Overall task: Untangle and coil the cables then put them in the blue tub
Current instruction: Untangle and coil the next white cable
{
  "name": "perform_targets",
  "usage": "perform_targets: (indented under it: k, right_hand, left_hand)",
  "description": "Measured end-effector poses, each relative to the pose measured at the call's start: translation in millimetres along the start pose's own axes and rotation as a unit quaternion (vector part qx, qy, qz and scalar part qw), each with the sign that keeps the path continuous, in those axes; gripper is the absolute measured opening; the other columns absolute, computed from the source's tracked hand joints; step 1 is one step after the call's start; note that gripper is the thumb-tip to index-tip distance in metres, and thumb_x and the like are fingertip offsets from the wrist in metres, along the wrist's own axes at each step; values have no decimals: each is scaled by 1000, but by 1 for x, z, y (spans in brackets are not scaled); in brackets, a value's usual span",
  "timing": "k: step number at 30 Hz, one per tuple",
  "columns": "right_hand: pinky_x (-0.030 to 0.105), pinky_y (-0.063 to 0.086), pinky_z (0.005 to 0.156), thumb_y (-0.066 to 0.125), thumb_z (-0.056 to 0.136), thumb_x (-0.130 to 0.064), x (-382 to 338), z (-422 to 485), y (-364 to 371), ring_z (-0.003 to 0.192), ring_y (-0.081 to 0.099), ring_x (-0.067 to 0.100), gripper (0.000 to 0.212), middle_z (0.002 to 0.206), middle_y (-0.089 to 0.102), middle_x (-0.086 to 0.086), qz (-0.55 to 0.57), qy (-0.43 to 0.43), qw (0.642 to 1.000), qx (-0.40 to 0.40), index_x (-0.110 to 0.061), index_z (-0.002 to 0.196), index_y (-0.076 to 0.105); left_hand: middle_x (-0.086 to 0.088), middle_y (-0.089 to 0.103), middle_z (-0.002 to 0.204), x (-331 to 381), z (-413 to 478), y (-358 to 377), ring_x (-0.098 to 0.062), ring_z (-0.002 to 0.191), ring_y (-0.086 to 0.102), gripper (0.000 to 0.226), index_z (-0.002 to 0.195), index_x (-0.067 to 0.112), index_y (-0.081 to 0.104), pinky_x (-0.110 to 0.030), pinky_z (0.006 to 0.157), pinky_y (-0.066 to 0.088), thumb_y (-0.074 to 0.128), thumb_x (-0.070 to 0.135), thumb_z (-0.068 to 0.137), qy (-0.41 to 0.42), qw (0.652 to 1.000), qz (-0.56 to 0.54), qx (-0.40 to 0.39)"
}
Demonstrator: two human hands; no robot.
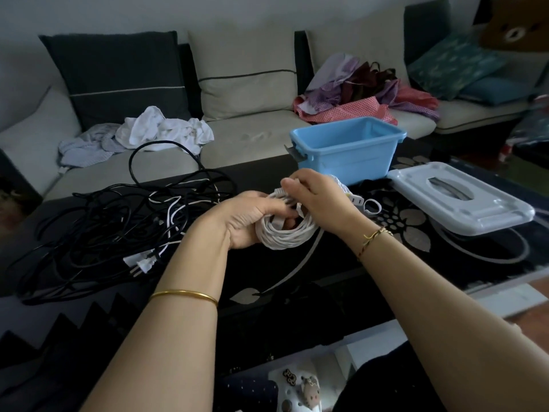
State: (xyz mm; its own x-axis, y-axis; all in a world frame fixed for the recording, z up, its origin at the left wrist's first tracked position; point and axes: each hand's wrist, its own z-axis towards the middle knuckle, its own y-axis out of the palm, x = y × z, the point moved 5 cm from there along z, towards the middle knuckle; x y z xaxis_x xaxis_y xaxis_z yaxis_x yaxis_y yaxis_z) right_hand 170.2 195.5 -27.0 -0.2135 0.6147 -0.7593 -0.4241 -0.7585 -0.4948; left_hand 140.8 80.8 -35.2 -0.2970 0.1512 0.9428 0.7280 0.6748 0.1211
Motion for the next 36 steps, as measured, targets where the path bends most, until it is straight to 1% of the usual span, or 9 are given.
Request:
perform_targets:
  k: [5, 9, 15, 18, 22, 25, 29, 33, 36]
  right_hand:
    - [12, 36, 60, 52, 96, -30, 14, -1, -4, 71, 52, 9, 20, 72, 55, -6, -3, 20, 1000, 15, -13, 86, 57]
    - [5, 35, 58, 51, 97, -30, 19, -2, -10, 63, 46, -1, 21, 67, 50, -12, -1, 31, 999, 34, -13, 86, 56]
    - [24, 40, 63, 49, 98, -24, 26, 0, -3, 64, 48, 7, 25, 67, 54, -5, 87, 35, 995, 40, -14, 76, 54]
    - [22, 35, 58, 48, 99, -21, 28, -1, 1, 58, 41, 4, 33, 61, 46, -5, 125, 31, 990, 54, -15, 66, 48]
    - [18, 37, 58, 47, 99, -20, 36, -3, 11, 54, 46, -2, 32, 60, 51, -10, 164, 60, 982, 68, -17, 67, 50]
    - [17, 38, 61, 49, 98, -25, 40, -3, 17, 63, 48, 0, 23, 67, 52, -10, 130, 83, 985, 76, -15, 78, 55]
    - [5, 36, 59, 51, 97, -26, 38, -3, 15, 69, 49, -2, 15, 74, 53, -11, 102, 79, 987, 96, -13, 92, 56]
    - [16, 36, 62, 48, 98, -26, 37, -1, 9, 66, 46, 1, 18, 70, 48, -11, 92, 76, 989, 90, -12, 88, 54]
    - [29, 40, 74, 46, 99, -24, 44, -2, 3, 73, 47, 8, 22, 74, 49, -6, 122, 97, 984, 88, -8, 88, 55]
  left_hand:
    - [-10, 63, 61, 1, 13, 5, -13, 49, 61, 22, 78, 0, 62, -22, 54, 53, 44, -7, 88, 9, 995, 59, 78]
    - [-12, 63, 64, -3, 19, 11, -16, 50, 65, 23, 78, -4, 61, -25, 58, 57, 41, -9, 89, 40, 995, -66, 66]
    - [-8, 56, 63, -8, 25, 7, -10, 41, 55, 23, 76, 0, 55, -16, 45, 50, 39, -3, 91, 52, 979, -185, 61]
    - [-4, 50, 66, -9, 28, 2, -7, 40, 50, 18, 80, 4, 55, -15, 43, 46, 47, 9, 94, 54, 977, -199, 49]
    - [-1, 53, 57, -17, 32, -4, -7, 40, 50, 36, 83, 6, 58, -18, 52, 50, 55, 42, 91, 27, 977, -201, 67]
    - [-1, 55, 54, -23, 36, -11, -9, 38, 50, 32, 81, 8, 56, -19, 50, 50, 57, 38, 93, -16, 973, -205, 110]
    - [-1, 53, 51, -21, 39, -11, -9, 35, 48, 29, 75, 10, 54, -16, 43, 47, 55, 31, 95, -31, 973, -197, 112]
    - [-2, 53, 52, -19, 46, -10, -10, 35, 48, 28, 73, 8, 54, -16, 44, 46, 57, 26, 94, -10, 976, -184, 114]
    - [-3, 53, 48, -19, 52, -2, -11, 33, 48, 28, 71, 7, 54, -16, 42, 46, 56, 23, 95, 7, 976, -181, 119]
